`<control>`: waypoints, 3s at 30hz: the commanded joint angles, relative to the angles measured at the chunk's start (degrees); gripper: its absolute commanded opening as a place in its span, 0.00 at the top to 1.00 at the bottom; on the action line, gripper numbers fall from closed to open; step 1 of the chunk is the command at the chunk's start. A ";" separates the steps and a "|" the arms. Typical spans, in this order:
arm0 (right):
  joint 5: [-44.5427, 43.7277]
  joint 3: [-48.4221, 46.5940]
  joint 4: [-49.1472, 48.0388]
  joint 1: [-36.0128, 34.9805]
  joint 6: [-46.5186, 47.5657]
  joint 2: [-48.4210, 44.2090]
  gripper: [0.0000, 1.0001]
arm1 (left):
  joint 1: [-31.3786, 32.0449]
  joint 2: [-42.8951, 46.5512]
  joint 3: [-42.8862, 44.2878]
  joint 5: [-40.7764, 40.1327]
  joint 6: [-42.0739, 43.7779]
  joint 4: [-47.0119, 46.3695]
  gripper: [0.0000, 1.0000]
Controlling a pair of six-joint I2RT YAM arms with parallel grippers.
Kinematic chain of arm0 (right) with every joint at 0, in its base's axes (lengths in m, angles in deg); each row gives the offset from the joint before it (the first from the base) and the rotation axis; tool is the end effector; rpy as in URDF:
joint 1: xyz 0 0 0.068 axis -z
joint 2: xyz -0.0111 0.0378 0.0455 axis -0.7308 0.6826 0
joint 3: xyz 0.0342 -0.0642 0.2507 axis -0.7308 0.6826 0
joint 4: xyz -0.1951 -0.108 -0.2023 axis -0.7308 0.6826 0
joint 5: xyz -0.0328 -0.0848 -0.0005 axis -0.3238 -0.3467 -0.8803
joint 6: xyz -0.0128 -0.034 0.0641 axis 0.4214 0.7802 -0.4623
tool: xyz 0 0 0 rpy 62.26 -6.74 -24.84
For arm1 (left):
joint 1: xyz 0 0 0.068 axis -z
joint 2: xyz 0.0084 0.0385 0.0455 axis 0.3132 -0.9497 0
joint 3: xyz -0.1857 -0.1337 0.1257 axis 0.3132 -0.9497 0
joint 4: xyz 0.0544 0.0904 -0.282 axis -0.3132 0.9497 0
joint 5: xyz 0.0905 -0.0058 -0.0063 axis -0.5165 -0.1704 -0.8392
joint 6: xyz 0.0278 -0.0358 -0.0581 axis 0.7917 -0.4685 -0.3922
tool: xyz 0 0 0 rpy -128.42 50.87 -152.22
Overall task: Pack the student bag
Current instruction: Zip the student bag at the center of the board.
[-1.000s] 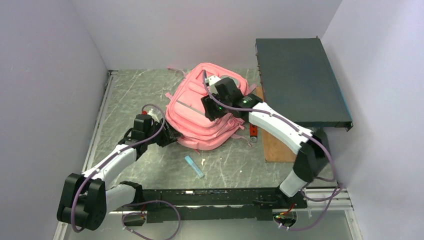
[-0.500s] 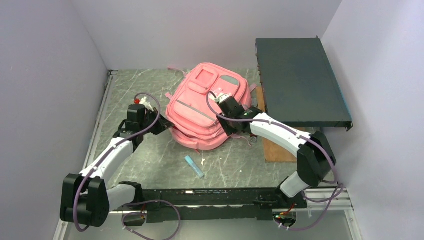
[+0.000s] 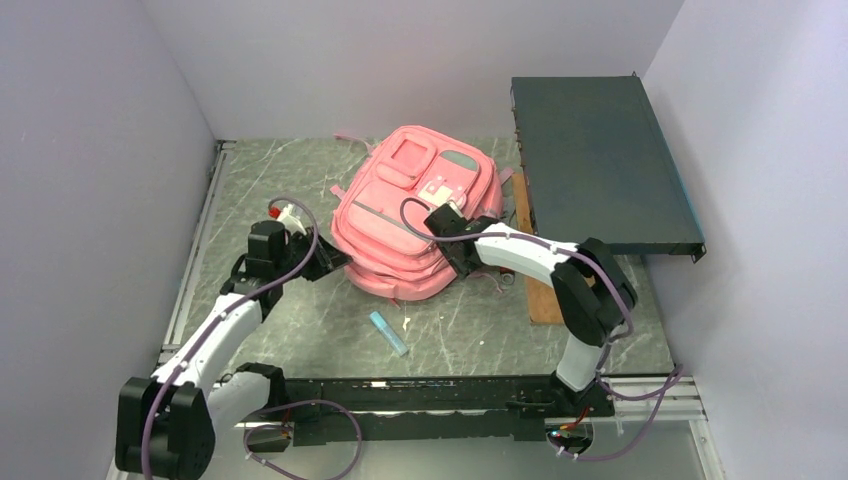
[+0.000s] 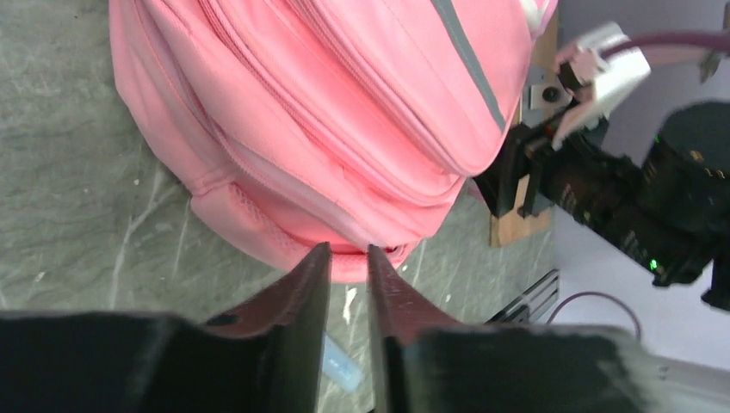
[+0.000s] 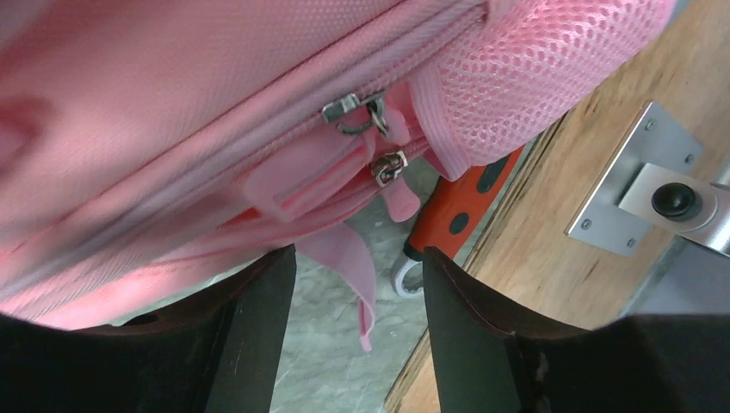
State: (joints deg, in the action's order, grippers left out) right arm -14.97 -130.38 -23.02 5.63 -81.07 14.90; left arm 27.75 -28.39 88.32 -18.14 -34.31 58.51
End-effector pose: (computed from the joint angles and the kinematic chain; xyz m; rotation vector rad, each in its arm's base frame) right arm 0.3043 0.2292 0.1369 -0.6885 2.5103 -0.4097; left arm 0.2740 -0.0729 0.1880 -0.3600 2.2005 -0.9976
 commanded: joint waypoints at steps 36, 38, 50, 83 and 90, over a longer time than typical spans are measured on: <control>7.46 -0.68 -21.20 -2.73 6.06 -2.53 1.00 | -0.27 4.92 -5.66 1.86 -2.75 -3.29 0.32; 6.84 0.72 -18.22 -3.23 5.71 -4.73 1.00 | -0.22 3.90 -6.50 5.32 -3.88 -6.61 0.33; 40.45 8.67 -18.02 -3.51 -2.04 -15.58 1.00 | -0.18 -8.69 -9.75 6.13 -8.48 -22.80 0.40; 39.99 3.43 -23.60 -7.64 -17.17 -11.14 0.45 | 7.60 20.13 -7.99 -5.49 2.24 2.39 0.27; 31.92 9.72 -23.64 -4.69 -21.56 -18.85 0.43 | 19.09 11.34 -5.40 -14.58 1.28 0.88 0.37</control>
State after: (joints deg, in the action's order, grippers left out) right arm 23.33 -123.86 -46.52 -0.62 -99.26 0.32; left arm 42.50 -12.59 80.12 -27.65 -32.76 60.19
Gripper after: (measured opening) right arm 0.568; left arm 0.662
